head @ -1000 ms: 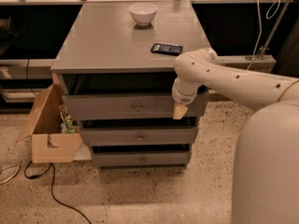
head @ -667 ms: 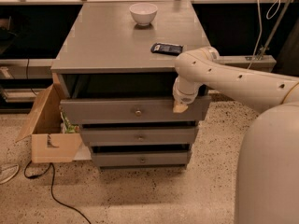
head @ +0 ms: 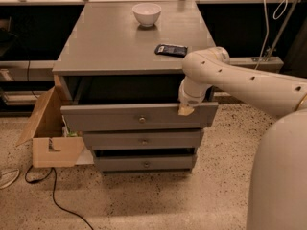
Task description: Open top drawer
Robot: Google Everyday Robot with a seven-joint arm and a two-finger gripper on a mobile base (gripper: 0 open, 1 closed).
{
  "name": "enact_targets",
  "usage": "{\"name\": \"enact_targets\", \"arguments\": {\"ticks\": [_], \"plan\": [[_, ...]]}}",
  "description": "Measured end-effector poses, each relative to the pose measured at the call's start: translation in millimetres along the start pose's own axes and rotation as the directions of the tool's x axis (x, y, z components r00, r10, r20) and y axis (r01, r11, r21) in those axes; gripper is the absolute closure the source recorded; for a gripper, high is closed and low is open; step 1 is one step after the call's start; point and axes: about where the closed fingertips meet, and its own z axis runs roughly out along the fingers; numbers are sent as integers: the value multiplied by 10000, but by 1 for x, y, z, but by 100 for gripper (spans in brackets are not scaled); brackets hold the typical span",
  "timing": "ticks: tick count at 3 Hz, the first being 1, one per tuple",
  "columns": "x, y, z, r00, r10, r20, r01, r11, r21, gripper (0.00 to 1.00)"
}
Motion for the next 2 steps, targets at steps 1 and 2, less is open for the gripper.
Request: {"name": "enact_targets", "arguments": {"ticks": [1,2], "plan": [[0,0,0,10000,0,0,0,10000,0,82],[0,0,0,10000,0,0,0,10000,-1,58]]}}
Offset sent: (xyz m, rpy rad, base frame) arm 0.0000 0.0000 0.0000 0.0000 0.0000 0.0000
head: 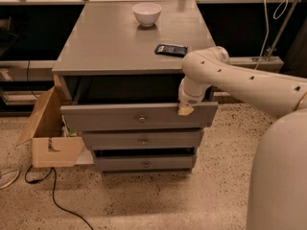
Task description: Open top drawer
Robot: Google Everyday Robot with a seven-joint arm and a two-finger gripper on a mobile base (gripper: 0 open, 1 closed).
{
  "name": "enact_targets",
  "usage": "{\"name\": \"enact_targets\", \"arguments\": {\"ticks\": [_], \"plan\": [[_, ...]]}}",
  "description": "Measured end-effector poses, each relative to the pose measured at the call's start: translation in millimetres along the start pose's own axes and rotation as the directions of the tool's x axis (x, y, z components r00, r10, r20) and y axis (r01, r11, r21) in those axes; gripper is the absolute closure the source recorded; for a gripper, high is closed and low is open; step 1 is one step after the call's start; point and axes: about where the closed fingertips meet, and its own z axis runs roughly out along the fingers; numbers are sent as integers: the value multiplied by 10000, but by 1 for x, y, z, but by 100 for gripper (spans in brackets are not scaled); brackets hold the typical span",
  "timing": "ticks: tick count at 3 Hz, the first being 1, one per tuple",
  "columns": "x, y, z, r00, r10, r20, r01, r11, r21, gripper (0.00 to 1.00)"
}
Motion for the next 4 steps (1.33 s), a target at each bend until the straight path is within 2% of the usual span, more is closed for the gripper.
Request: {"name": "enact_targets", "arguments": {"ticks": [1,2,3,4], "plan": [[0,2,1,10000,-40,-6,39,9999,-103,27],[1,11,4,9998,-218,-30,216,9982,-566,4],[2,19,13,9996,-286,-1,284,9909,-1319,0],[2,32,21,9990,-428,-134,390,9768,-2104,8]]}}
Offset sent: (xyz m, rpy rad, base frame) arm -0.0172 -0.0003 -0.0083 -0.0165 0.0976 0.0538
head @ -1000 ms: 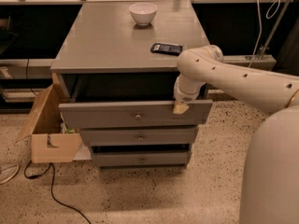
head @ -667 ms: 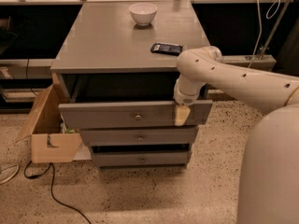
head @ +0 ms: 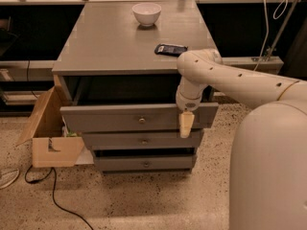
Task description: Open top drawer
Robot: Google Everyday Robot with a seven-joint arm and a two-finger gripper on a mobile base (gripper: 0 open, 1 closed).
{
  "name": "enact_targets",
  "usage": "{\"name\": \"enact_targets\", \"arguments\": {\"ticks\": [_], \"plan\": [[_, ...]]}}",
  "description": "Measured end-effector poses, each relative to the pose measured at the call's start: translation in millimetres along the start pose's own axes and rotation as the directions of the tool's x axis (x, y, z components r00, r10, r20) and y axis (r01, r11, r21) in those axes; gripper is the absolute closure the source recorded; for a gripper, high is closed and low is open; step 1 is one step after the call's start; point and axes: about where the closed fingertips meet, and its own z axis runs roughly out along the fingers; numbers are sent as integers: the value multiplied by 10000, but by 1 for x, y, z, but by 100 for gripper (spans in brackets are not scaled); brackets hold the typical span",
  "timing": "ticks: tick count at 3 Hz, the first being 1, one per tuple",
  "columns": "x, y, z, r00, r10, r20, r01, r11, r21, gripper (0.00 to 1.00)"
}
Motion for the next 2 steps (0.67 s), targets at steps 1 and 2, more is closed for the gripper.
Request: {"name": "enact_targets", "arguments": {"ticks": [1,2], "plan": [[-2,19,-4,9999,4,-104,-7,9993,-374,25],[-4,31,-15,9998,10,-222,-18,9993,-373,56]]}}
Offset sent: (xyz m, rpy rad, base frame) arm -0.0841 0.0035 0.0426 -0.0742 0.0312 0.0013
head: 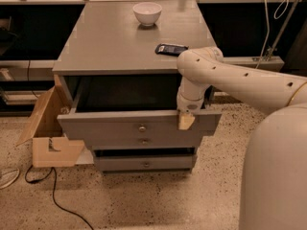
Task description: Open top drawer
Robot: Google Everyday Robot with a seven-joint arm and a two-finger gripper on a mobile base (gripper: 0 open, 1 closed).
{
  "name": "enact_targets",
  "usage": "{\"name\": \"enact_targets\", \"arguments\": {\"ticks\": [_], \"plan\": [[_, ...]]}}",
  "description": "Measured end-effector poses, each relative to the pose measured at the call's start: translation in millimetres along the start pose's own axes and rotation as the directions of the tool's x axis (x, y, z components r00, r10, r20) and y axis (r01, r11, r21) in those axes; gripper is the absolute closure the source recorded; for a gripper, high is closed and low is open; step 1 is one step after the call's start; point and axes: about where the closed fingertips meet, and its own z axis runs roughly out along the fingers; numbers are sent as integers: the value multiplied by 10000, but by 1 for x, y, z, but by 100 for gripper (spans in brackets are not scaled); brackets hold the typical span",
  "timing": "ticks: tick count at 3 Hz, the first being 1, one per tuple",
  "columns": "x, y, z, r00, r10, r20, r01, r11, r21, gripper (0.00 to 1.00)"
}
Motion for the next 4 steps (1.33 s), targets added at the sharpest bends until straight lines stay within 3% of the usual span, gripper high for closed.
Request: {"name": "enact_targets", "arguments": {"ticks": [1,2,3,4], "plan": [[0,0,-6,10000,1,0,-1,10000,1,80],[0,7,-14,9994,297,199,-304,9990,334,100],[0,7,-14,9994,297,199,-304,9990,334,0],[0,7,-14,9994,297,199,-303,9990,335,0]]}}
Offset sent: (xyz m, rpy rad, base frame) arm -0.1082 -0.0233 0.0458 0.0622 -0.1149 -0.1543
